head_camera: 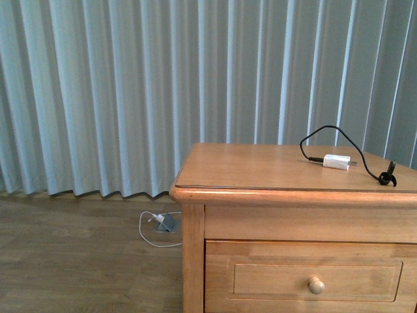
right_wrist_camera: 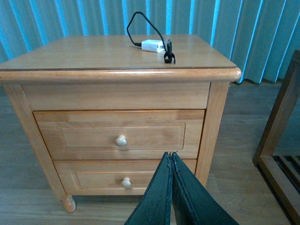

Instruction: Place pink marker in drawer with both arms

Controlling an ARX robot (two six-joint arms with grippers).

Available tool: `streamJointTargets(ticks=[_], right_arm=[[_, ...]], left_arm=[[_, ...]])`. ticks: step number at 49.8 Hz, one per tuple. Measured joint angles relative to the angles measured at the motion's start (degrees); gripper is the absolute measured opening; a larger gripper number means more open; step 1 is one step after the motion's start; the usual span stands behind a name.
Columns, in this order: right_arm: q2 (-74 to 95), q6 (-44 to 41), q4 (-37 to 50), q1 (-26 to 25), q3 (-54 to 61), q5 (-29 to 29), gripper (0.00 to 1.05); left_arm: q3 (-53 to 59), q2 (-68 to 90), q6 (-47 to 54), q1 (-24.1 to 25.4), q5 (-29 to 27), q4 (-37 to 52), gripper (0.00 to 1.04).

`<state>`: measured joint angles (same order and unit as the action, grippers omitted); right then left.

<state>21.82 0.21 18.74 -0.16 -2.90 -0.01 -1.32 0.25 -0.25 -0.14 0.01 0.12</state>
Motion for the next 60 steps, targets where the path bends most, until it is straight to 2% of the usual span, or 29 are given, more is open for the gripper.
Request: streamJointTargets(ticks=[32,36,60], right_arm=[[-11.8,0.0,-8.55,0.0,2.6,0.0,0.01],[-19.78,-0.02,-18.21,0.0,2.56,-0.02,0.01],[-21.59,-0.09,-18.69,0.0,2.56,0.0,0.04]], left_arm=[[0.0,0.0,0.0,0.0,0.0,-0.02,0.99],[0.0,0.0,-0.02,0.0,-0.07,-0.04,0.99],[0.0,0.0,0.0,0.0,0.0,-0.04,0.99]])
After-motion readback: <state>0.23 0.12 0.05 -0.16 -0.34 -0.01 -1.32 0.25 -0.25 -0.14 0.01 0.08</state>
